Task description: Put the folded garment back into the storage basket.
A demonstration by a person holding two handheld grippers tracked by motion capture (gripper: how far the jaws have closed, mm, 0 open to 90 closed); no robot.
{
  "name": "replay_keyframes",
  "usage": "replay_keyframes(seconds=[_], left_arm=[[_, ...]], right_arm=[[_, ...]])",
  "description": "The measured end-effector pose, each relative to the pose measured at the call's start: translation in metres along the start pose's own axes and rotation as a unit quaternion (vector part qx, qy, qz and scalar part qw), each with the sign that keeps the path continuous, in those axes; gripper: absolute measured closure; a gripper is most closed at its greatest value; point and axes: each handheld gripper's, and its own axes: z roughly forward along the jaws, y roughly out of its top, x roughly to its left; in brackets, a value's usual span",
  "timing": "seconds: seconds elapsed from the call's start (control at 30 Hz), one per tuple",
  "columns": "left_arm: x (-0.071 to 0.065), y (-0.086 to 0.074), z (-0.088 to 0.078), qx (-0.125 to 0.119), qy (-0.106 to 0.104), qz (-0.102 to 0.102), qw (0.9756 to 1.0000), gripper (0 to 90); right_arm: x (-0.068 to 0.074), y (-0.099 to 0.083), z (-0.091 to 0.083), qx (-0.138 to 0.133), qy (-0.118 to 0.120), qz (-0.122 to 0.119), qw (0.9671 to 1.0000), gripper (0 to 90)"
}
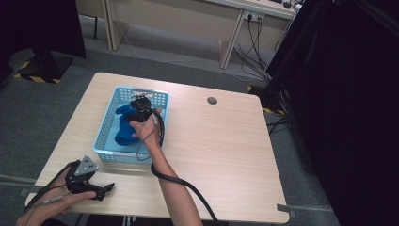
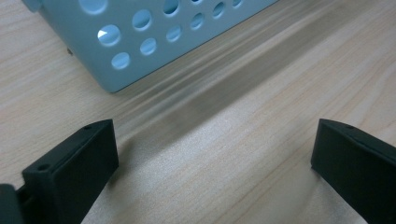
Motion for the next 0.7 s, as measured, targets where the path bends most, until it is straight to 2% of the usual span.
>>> replay_keyframes(seconds=[0.7], left_arm=[[0.0, 0.0, 0.0, 0.0, -0.001, 0.001, 1.0, 0.0]], right_arm=[[0.001, -0.007, 0.022, 0.028, 0.0, -0.001, 0.9996, 53.0]])
